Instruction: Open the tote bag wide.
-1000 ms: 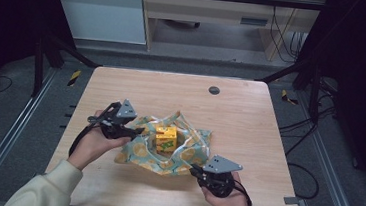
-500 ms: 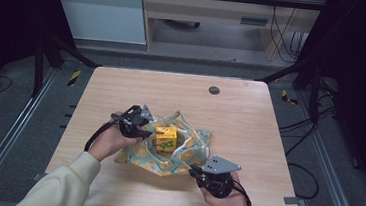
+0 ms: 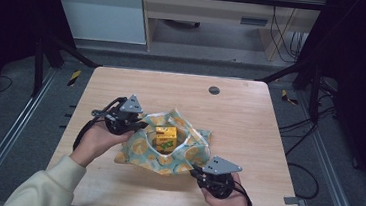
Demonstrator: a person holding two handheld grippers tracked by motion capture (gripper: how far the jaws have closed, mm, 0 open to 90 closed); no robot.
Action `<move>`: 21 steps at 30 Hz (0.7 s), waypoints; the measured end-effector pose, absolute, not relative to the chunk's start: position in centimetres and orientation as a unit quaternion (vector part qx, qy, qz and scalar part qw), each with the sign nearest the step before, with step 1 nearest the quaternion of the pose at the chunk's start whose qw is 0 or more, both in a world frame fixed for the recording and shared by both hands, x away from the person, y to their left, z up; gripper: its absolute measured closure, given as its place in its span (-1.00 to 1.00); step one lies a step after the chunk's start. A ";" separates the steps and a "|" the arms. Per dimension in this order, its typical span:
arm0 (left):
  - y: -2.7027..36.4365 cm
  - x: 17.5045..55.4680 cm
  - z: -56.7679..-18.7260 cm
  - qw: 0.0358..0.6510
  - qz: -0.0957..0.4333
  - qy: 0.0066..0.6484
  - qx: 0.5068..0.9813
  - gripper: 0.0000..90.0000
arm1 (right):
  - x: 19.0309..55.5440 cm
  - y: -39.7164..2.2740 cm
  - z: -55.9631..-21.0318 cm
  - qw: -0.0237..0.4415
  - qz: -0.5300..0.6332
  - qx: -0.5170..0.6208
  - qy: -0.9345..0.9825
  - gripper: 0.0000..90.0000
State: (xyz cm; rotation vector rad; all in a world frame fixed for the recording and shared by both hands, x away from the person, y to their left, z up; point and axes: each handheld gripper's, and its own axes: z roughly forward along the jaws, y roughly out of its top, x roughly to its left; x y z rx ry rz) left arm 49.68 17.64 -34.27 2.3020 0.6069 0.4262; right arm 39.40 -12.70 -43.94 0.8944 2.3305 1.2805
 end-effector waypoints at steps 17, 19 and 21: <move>19.4 44.4 -35.1 0.392 0.115 0.205 0.889 0.98 | 39.6 -13.9 -39.1 0.224 0.465 0.323 0.793 0.03; 19.5 44.4 -35.1 0.392 0.115 0.206 0.889 0.98 | 39.9 -13.8 -38.7 0.227 0.463 0.323 0.794 0.01; 19.5 44.5 -35.2 0.392 0.113 0.208 0.889 0.98 | 41.4 -13.3 -38.0 0.227 0.454 0.315 0.802 -0.05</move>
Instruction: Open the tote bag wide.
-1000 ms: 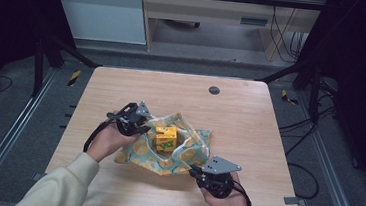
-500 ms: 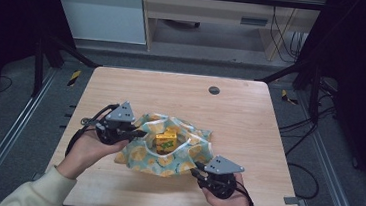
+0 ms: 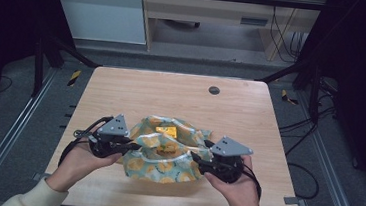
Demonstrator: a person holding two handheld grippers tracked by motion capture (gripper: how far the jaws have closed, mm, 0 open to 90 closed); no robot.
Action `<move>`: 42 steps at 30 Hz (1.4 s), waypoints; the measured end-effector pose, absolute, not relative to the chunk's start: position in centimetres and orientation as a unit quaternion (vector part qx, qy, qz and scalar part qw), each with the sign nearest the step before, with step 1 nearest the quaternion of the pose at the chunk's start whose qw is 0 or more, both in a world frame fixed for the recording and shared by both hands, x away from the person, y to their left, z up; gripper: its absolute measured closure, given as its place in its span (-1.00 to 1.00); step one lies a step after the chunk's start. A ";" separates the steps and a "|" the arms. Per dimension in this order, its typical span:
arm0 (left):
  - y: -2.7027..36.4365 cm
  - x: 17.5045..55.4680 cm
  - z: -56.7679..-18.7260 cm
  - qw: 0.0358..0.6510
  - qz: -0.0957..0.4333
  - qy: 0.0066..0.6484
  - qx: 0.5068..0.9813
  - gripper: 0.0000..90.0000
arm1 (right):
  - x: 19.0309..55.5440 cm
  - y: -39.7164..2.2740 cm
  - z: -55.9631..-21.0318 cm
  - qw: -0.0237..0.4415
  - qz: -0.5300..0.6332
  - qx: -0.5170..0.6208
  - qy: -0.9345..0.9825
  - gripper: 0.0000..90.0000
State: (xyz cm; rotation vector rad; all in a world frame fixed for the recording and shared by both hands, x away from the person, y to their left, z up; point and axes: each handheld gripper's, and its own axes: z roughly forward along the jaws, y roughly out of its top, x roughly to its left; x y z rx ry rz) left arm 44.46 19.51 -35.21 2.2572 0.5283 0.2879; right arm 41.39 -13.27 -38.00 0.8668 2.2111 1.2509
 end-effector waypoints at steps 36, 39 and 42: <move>20.0 42.1 -41.9 0.328 0.122 0.213 0.912 -0.27 | 46.1 -11.9 -40.6 0.201 0.376 0.317 0.847 -0.08; 19.5 42.1 -41.0 0.346 0.125 0.207 0.907 -0.35 | 46.7 -11.8 -40.2 0.202 0.376 0.321 0.846 -0.10; 19.0 42.3 -40.8 0.346 0.126 0.203 0.907 -0.41 | 47.1 -11.7 -40.1 0.203 0.378 0.323 0.844 -0.11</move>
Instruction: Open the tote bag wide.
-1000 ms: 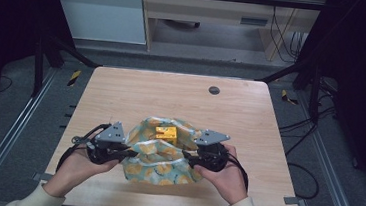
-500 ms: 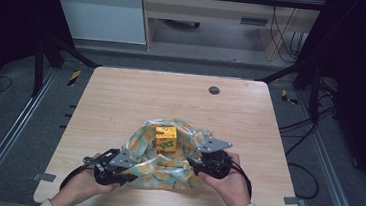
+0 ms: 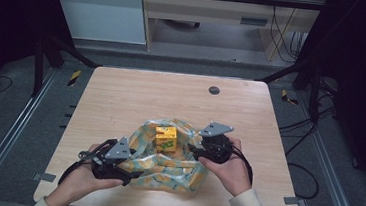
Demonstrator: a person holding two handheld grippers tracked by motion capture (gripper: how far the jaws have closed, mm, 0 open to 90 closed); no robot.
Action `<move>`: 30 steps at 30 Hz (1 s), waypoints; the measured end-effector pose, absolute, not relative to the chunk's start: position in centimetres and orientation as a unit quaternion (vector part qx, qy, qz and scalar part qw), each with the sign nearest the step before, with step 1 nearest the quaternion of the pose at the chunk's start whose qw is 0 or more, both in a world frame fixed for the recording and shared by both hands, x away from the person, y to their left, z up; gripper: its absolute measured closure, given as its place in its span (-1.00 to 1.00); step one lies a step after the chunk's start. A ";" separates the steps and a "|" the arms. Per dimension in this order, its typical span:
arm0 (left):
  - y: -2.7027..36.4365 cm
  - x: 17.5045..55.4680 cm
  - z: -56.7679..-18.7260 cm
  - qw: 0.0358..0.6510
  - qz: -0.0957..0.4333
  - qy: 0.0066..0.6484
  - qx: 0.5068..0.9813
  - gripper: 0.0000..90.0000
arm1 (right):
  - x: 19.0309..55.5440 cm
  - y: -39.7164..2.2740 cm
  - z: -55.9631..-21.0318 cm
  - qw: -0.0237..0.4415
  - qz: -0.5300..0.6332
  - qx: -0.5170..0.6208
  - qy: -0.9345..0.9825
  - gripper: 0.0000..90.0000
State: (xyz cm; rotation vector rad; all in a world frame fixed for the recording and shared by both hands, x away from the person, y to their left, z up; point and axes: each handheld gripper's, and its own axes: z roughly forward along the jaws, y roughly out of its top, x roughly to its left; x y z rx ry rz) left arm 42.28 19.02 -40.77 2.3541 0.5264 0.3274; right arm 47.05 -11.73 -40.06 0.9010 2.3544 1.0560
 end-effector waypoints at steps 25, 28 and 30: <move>15.8 41.6 -46.4 0.291 0.088 0.157 0.940 0.24 | 49.7 -10.2 -42.1 0.182 0.349 0.331 0.858 0.23; 15.7 41.5 -46.7 0.284 0.091 0.150 0.943 0.52 | 50.0 -10.2 -42.2 0.182 0.349 0.332 0.857 0.39; 15.6 41.6 -47.2 0.277 0.092 0.149 0.945 0.60 | 50.2 -10.2 -42.3 0.180 0.348 0.334 0.857 0.60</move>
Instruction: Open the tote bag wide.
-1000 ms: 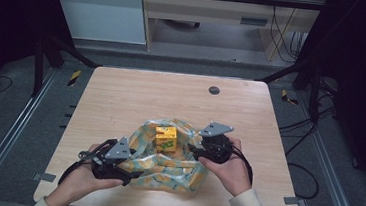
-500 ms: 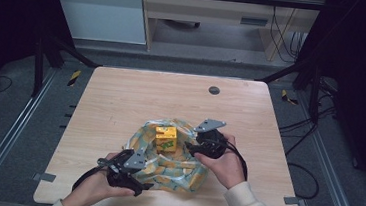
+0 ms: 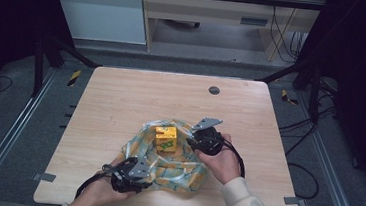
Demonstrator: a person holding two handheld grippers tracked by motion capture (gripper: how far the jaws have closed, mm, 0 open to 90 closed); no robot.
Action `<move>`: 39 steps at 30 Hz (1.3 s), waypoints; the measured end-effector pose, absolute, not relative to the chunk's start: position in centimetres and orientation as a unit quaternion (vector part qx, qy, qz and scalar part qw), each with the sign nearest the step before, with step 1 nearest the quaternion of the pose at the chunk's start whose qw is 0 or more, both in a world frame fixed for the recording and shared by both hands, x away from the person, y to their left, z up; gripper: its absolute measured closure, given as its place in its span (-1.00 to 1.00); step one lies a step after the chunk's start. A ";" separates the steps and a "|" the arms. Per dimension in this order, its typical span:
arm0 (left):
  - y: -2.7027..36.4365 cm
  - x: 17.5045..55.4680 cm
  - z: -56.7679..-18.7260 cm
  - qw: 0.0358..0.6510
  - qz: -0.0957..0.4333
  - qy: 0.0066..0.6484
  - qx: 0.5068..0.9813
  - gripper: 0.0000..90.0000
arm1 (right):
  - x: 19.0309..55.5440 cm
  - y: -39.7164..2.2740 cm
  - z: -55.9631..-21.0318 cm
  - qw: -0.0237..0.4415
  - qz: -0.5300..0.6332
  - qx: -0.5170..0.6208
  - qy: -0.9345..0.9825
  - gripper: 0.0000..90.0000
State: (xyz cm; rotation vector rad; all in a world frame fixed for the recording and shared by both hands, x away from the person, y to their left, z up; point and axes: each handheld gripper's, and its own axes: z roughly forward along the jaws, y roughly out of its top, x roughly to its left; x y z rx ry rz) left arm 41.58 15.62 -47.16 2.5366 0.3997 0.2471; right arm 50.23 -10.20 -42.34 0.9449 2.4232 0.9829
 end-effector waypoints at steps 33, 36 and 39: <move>17.3 43.2 -47.8 0.267 0.108 0.183 0.940 0.93 | 58.8 -11.4 -46.0 0.142 0.340 0.433 0.823 0.82; 17.4 43.1 -47.8 0.270 0.114 0.185 0.938 0.92 | 58.5 -11.6 -45.7 0.149 0.345 0.441 0.815 0.57; 17.5 43.0 -47.7 0.272 0.120 0.190 0.936 0.84 | 58.3 -11.9 -45.2 0.156 0.352 0.439 0.812 0.39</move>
